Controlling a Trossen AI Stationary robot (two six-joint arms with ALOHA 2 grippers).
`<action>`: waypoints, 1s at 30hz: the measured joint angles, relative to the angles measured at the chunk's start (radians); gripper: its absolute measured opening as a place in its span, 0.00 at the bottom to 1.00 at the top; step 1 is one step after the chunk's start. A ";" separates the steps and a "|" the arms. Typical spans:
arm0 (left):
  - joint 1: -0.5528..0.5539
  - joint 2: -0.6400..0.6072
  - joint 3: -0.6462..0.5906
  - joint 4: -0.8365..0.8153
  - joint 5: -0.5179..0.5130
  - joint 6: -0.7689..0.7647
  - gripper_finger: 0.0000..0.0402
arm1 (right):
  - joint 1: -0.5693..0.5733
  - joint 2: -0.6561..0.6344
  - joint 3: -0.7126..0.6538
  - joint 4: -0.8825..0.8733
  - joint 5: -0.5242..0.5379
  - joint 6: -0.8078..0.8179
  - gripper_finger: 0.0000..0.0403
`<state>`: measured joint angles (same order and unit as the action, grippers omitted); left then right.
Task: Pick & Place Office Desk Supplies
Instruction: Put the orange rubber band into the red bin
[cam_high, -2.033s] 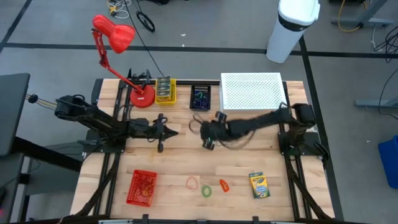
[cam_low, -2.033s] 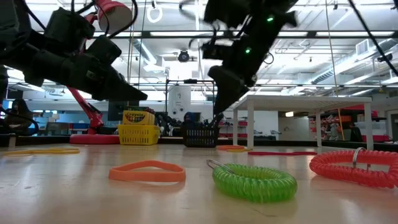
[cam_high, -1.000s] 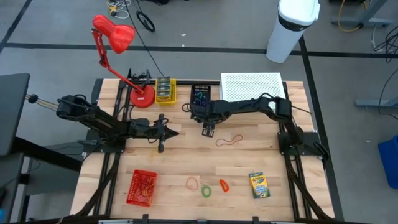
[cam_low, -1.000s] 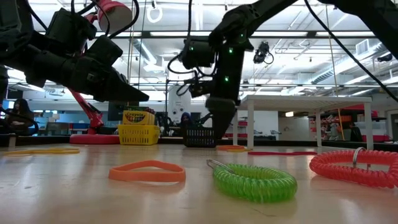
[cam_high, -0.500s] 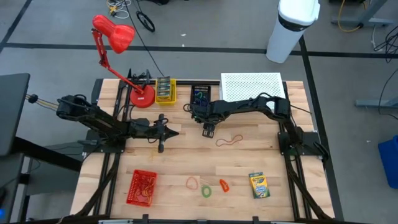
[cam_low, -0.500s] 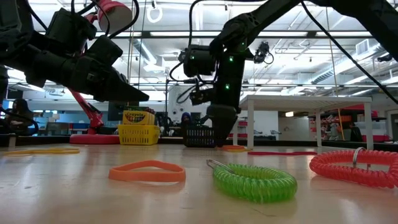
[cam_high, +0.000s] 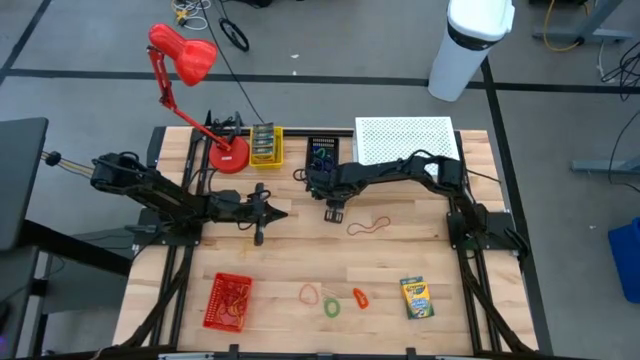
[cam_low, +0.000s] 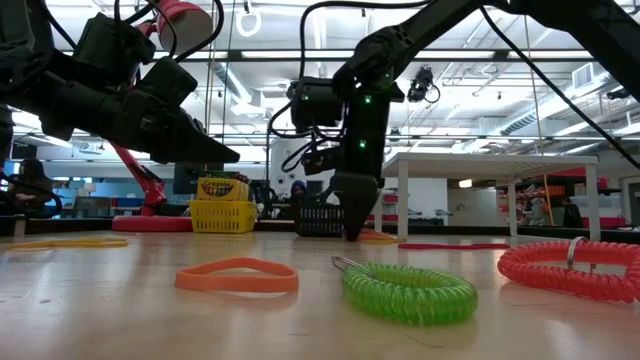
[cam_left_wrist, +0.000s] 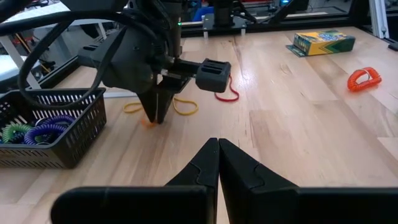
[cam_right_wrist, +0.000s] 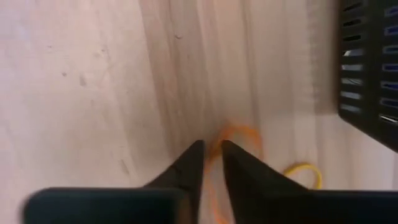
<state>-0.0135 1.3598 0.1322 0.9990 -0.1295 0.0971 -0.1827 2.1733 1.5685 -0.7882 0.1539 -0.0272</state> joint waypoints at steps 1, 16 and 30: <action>0.000 0.000 0.000 0.000 0.000 0.000 0.03 | 0.001 0.001 0.003 0.000 0.001 -0.003 0.09; -0.065 0.001 0.015 0.000 -0.038 0.006 0.16 | 0.186 -0.118 -0.005 0.062 0.081 0.000 0.03; -0.092 0.001 0.033 -0.009 -0.103 0.003 0.25 | 0.080 -0.115 -0.158 0.193 0.126 0.191 0.28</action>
<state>-0.1051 1.3605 0.1650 0.9902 -0.2325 0.1003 -0.1030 2.0586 1.4100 -0.5953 0.2795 0.1636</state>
